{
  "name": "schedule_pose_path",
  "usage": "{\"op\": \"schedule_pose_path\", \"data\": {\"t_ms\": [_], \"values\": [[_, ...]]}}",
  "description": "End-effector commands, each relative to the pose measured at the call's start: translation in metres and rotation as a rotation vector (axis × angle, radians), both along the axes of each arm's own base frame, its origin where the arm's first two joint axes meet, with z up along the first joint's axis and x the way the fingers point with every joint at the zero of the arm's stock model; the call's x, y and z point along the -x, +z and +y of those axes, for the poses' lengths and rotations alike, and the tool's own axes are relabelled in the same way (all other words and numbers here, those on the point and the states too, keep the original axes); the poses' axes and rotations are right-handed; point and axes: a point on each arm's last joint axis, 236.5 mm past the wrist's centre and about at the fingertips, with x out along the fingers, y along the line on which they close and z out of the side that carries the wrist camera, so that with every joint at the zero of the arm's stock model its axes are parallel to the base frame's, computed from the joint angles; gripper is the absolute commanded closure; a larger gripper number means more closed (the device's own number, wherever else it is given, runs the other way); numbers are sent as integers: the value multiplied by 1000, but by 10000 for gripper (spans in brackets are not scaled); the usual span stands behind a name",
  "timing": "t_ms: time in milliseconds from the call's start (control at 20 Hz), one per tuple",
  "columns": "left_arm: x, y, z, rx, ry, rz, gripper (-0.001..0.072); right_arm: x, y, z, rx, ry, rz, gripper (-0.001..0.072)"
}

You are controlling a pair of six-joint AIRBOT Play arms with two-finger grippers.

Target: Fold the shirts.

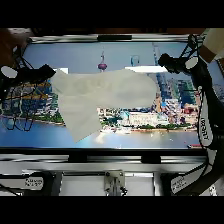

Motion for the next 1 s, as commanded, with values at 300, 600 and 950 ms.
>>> {"op": "schedule_pose_path", "data": {"t_ms": [300,600,950], "values": [[139,-35,71,49,-134,583,132,115,13,-69,264,145,329,224],[176,-116,23,310,-146,657,133,165,-28,-32,143,318,511,223],[138,-148,12,277,-47,534,134,151,-22,-20,81,306,448,223]]}}
